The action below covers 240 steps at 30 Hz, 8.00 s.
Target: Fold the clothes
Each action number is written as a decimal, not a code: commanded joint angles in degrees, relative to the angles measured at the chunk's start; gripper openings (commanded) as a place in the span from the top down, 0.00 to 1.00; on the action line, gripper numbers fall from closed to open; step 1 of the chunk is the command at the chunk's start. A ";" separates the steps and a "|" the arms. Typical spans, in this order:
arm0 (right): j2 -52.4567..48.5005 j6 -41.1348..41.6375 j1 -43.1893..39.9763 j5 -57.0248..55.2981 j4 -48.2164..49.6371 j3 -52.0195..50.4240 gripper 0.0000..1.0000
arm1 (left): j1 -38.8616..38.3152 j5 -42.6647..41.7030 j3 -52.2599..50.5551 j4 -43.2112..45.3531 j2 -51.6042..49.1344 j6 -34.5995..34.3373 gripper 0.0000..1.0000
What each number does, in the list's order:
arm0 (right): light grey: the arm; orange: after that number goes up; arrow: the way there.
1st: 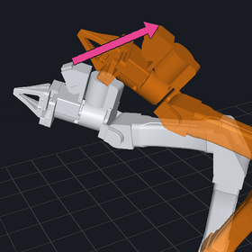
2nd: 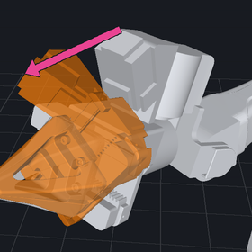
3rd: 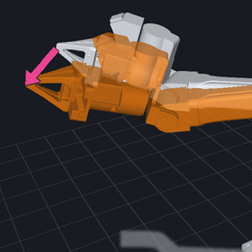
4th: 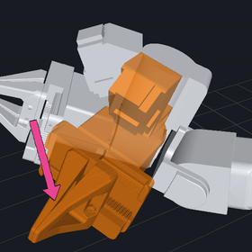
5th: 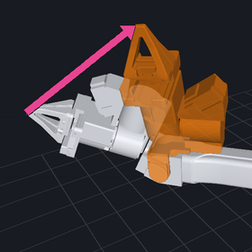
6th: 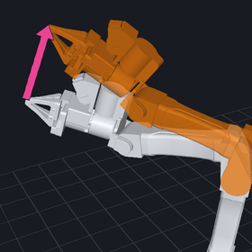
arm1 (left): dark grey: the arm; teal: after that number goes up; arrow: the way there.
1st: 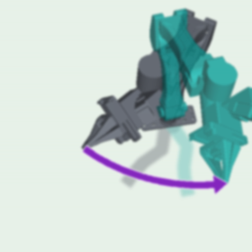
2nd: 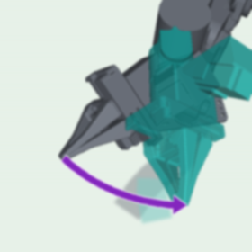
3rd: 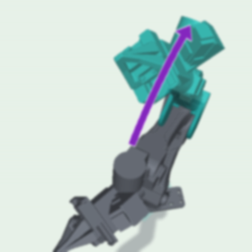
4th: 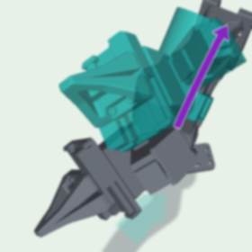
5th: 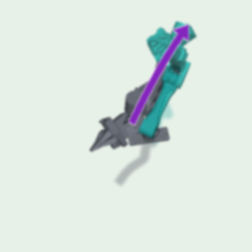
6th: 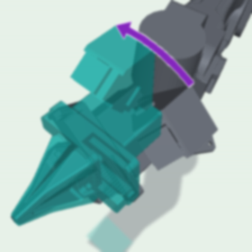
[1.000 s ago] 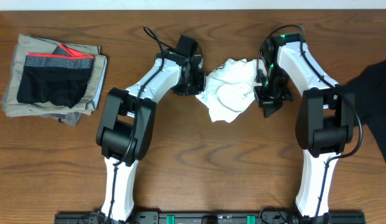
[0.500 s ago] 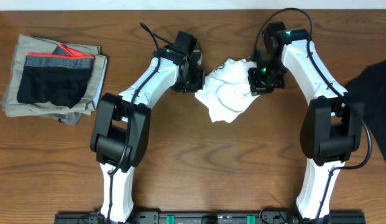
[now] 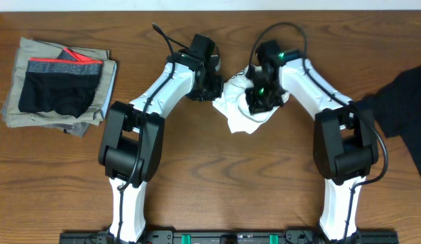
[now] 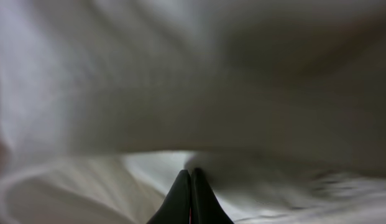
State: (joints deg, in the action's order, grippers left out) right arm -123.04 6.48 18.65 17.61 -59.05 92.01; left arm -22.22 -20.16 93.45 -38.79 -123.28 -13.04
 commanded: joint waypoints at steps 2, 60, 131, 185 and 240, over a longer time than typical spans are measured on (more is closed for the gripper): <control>0.79 1.86 0.33 0.20 -1.62 -3.26 0.99 | 0.28 0.79 -0.37 -0.31 1.40 0.98 0.94; -1.20 9.09 -5.62 1.51 10.88 10.25 0.99 | -8.39 -5.75 -0.83 -0.98 3.37 -1.49 0.94; -8.74 1.70 -19.87 -4.09 -29.09 57.99 0.27 | -1.51 -13.90 -15.63 10.69 7.76 -18.95 0.02; -8.76 -1.01 -19.89 -4.31 -29.51 57.99 0.28 | -9.49 -2.71 -21.11 42.75 -1.70 -25.16 0.81; -8.74 -0.76 -19.98 -6.88 -33.33 57.99 0.29 | 28.35 16.68 13.66 -28.48 2.86 40.46 0.94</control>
State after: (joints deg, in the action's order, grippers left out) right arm -131.63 6.26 -0.99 10.85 -92.23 148.99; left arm 5.58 -6.50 104.99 -67.00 -121.82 24.99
